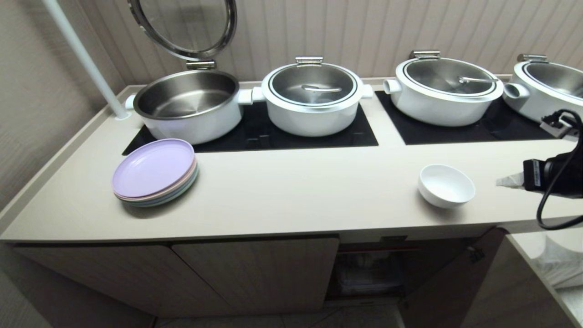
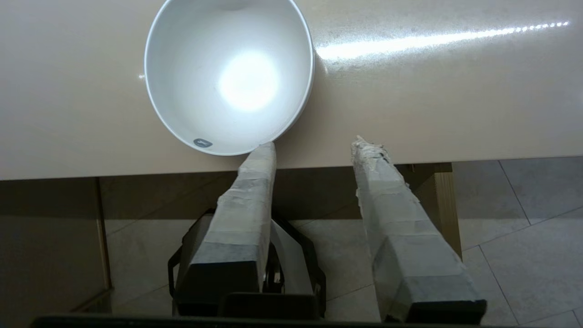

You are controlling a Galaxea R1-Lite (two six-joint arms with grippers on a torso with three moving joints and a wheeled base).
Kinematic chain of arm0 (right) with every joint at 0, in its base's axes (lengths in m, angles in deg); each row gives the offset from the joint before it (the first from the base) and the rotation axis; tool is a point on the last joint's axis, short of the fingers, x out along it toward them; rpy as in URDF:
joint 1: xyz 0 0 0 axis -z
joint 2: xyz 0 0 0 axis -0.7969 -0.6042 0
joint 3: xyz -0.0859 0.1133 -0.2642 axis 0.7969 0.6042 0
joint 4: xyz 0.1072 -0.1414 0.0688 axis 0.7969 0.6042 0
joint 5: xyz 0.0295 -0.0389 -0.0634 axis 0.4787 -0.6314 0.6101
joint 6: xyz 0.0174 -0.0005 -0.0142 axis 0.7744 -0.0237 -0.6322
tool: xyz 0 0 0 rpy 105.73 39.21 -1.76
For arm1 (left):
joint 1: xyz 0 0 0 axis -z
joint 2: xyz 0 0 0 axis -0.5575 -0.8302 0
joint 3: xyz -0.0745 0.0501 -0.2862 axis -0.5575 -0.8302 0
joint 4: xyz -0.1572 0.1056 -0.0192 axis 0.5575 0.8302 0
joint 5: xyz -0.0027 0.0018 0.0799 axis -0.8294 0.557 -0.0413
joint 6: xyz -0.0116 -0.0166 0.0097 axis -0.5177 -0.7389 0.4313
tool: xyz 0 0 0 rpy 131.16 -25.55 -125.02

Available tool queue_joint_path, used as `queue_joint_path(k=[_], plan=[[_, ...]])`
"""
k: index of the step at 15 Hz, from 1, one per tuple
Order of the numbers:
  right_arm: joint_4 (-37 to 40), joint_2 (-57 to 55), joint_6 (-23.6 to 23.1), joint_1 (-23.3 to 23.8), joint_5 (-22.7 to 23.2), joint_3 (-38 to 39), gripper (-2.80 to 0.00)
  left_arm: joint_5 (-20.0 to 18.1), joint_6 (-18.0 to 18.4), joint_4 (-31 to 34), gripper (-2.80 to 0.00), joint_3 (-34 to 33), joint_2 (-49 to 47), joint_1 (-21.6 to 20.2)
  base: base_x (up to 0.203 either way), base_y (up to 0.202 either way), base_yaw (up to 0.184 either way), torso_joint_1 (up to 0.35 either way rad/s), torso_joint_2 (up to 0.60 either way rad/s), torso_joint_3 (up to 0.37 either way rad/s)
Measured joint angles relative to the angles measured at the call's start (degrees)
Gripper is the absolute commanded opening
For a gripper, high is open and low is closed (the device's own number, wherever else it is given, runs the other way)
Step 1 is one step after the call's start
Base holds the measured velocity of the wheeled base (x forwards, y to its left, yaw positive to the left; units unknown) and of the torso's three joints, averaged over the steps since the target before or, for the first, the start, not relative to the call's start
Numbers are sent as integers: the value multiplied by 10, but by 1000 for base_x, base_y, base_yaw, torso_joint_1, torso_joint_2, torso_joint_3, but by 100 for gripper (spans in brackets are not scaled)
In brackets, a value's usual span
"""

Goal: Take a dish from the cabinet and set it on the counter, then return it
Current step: Pick up the bowl from the table

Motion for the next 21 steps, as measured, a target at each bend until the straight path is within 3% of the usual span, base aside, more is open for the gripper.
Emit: queue_joint_path(k=[5, 14, 21], plan=[[2, -18, -9, 0, 0, -7, 0, 0, 0, 0, -280, 0, 0, 0, 0, 0, 0, 0, 0, 0], [39, -77, -106, 0, -3, -64, 0, 0, 0, 0, -280, 0, 0, 0, 0, 0, 0, 0, 0, 0], [65, -120, -113, -21, -4, -102, 0, 0, 0, 0, -280, 0, 0, 0, 0, 0, 0, 0, 0, 0]])
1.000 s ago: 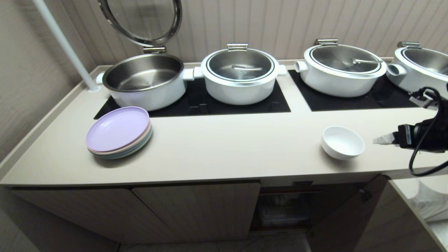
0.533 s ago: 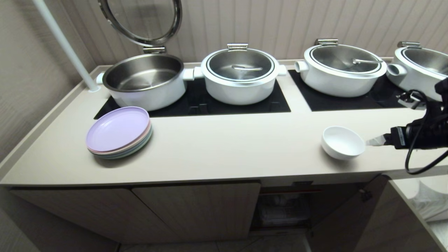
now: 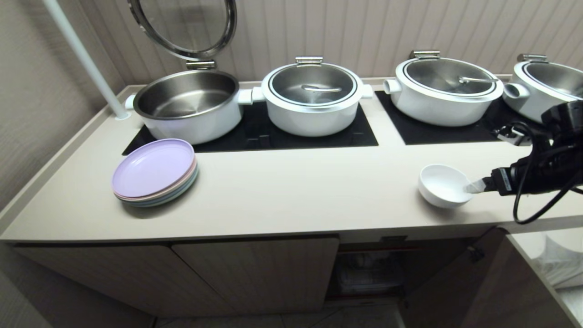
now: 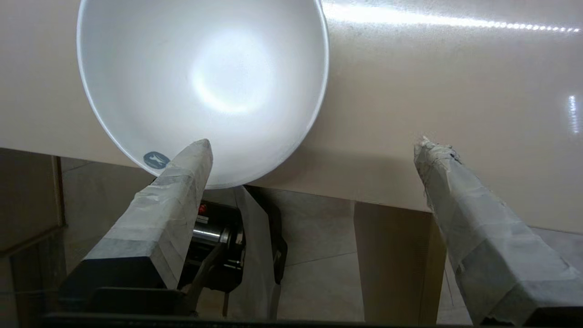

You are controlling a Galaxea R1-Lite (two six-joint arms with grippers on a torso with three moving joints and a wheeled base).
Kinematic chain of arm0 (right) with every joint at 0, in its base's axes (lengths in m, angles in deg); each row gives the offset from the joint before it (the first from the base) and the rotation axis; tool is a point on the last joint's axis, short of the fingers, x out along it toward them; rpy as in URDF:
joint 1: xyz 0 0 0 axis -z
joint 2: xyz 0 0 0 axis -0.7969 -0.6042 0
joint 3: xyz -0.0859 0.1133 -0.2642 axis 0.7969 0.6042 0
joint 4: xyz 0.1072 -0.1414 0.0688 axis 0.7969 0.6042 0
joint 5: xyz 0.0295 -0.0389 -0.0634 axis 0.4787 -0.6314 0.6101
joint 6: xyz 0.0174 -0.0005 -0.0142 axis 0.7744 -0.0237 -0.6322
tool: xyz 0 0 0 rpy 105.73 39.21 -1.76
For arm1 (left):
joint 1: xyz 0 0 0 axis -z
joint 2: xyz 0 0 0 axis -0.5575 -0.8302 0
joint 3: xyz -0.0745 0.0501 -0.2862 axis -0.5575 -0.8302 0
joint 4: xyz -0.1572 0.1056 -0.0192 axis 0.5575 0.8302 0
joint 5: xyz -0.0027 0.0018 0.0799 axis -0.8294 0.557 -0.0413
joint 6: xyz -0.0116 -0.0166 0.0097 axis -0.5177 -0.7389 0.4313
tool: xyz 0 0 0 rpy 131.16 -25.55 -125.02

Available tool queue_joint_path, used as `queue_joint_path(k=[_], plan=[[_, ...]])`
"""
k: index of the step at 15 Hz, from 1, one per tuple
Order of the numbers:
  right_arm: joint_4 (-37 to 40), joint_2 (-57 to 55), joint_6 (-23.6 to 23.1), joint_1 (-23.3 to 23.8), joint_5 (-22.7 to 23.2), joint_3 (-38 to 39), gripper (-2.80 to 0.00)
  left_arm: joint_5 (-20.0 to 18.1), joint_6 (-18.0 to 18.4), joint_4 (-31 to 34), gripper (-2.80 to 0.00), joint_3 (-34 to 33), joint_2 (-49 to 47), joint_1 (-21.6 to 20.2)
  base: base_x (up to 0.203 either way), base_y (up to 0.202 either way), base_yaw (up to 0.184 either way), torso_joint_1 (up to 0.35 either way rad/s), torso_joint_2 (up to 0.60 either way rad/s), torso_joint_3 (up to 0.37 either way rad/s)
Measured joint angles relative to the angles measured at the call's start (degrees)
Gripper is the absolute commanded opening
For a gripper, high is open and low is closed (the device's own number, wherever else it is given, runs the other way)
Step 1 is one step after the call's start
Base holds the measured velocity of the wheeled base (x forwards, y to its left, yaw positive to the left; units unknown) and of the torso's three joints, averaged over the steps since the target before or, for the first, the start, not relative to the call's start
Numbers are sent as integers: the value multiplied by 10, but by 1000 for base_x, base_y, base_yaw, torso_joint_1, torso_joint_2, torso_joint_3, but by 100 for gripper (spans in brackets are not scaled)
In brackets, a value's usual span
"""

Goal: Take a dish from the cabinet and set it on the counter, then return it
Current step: Pick up the bowl from the table

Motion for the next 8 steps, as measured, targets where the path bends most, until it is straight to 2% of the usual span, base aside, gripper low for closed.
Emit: queue_joint_path(k=[8], plan=[[1, -24, 4, -29, -5, -9, 0, 0, 0, 0, -280, 0, 0, 0, 0, 0, 0, 0, 0, 0]])
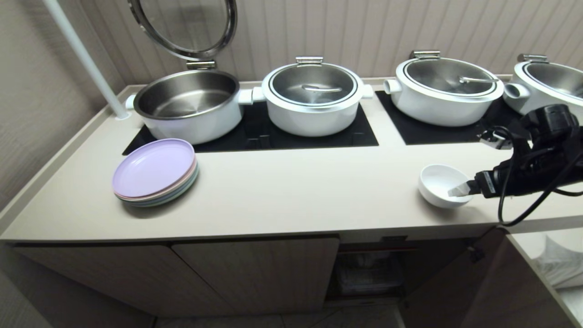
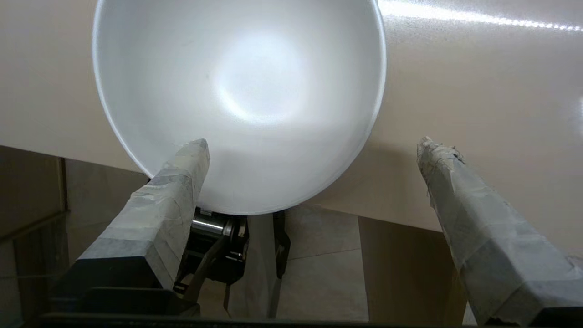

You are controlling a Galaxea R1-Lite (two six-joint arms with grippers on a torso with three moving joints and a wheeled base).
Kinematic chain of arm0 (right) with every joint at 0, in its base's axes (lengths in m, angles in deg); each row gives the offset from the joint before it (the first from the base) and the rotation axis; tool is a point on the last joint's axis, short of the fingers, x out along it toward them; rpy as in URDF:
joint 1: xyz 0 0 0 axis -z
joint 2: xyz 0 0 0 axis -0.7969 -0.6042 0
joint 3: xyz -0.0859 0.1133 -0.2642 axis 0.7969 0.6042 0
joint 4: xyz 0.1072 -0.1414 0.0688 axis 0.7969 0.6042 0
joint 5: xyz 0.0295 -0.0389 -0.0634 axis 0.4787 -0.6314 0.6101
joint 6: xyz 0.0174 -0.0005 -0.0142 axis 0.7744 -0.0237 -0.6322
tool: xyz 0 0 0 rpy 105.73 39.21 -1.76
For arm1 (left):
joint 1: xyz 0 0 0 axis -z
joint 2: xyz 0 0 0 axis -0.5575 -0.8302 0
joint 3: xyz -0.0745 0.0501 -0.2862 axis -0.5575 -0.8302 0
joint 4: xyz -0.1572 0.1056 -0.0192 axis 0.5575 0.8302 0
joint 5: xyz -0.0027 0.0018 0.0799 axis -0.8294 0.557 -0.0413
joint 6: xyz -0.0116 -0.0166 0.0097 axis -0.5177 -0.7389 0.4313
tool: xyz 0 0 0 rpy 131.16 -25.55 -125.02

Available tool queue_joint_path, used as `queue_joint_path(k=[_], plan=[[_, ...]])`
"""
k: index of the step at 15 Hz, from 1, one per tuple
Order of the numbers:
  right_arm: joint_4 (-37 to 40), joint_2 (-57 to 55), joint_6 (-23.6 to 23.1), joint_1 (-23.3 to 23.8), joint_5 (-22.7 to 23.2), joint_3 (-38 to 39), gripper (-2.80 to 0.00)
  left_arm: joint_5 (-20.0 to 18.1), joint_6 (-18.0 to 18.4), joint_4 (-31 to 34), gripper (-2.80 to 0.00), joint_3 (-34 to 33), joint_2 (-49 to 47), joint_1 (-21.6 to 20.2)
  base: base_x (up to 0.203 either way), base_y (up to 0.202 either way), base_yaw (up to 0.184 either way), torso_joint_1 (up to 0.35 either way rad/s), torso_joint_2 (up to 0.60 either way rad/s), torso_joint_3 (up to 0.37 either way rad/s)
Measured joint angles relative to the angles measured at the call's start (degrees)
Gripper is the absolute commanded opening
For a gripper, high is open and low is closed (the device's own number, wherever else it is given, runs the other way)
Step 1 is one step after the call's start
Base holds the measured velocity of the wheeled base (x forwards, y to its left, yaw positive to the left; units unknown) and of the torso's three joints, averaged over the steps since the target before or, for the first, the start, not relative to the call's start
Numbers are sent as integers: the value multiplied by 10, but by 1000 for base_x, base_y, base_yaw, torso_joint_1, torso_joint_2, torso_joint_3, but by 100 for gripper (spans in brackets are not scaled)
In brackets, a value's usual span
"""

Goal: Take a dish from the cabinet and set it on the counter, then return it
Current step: Pick up the bowl from the table

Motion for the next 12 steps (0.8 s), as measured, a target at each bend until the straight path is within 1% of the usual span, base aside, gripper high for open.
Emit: queue_joint_path(k=[2, 4, 5, 9, 12], plan=[[0, -8, 5, -1, -21, -10, 0, 0, 0, 0, -280, 0, 0, 0, 0, 0, 0, 0, 0, 0], [-1, -16, 34, -6, -40, -28, 0, 0, 0, 0, -280, 0, 0, 0, 0, 0, 0, 0, 0, 0], [-1, -20, 44, -9, -42, -36, 0, 0, 0, 0, -280, 0, 0, 0, 0, 0, 0, 0, 0, 0], [-5, -34, 52, -15, -47, -49, 0, 0, 0, 0, -280, 0, 0, 0, 0, 0, 0, 0, 0, 0], [-4, -42, 96, -22, -59, -56, 0, 0, 0, 0, -280, 0, 0, 0, 0, 0, 0, 0, 0, 0]])
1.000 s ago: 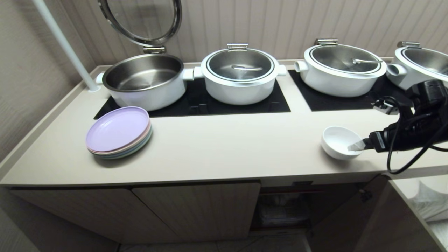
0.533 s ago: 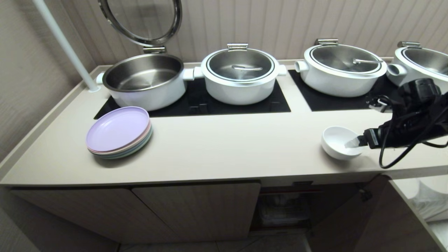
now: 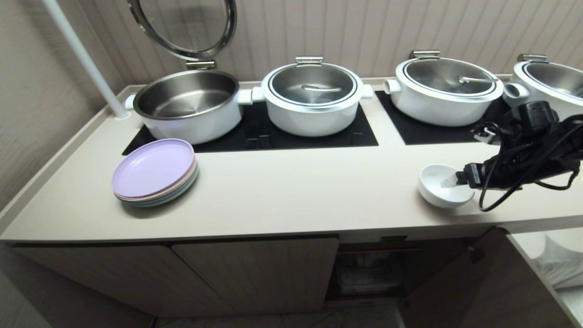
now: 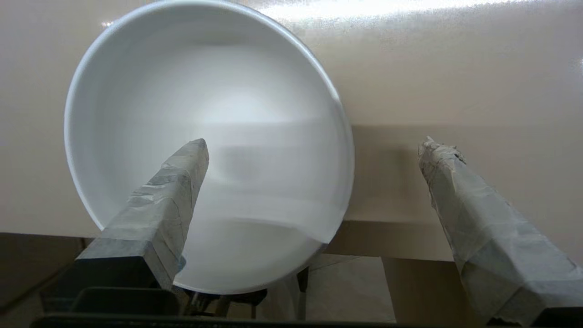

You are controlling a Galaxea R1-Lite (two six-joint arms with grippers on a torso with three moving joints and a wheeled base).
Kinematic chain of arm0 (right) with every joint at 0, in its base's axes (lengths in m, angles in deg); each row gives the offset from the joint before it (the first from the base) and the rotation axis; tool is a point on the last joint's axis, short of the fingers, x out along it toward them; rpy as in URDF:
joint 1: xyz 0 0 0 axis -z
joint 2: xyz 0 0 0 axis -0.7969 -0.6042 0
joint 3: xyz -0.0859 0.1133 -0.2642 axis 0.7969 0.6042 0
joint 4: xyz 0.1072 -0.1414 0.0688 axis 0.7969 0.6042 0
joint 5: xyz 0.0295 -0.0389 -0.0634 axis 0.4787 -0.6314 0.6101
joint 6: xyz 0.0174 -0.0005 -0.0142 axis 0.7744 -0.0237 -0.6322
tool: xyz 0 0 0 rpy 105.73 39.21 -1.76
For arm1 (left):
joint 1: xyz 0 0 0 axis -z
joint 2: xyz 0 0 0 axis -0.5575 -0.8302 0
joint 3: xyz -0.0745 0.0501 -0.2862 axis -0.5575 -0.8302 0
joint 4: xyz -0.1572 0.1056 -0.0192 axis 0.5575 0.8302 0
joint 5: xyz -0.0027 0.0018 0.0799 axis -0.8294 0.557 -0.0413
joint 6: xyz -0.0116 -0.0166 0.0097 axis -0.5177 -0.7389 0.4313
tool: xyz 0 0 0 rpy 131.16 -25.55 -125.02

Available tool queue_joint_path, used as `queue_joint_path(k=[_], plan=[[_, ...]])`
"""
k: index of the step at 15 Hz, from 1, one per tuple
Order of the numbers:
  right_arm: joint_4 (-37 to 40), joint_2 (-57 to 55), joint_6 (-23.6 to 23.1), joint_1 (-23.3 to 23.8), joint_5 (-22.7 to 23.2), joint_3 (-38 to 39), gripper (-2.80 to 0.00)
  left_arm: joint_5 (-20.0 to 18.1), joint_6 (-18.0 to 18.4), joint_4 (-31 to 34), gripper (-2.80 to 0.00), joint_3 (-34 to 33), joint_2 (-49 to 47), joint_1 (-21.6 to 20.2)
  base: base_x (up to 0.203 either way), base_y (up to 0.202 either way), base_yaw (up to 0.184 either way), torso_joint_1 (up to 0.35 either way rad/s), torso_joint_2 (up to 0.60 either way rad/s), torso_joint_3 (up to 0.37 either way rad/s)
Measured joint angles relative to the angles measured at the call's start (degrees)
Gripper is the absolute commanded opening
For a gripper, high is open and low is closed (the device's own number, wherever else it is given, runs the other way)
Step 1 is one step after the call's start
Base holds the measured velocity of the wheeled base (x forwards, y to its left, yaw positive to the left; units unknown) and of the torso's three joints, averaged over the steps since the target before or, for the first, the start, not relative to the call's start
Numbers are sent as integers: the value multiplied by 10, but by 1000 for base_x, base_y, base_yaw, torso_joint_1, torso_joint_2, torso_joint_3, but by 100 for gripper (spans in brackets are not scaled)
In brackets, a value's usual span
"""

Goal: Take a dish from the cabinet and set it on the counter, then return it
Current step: Pick up the bowl from the table

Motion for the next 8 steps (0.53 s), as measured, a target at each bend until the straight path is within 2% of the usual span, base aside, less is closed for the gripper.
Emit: queue_joint_path(k=[8], plan=[[-3, -18, 38, -4, -2, -17, 0, 0, 0, 0, -280, 0, 0, 0, 0, 0, 0, 0, 0, 0]])
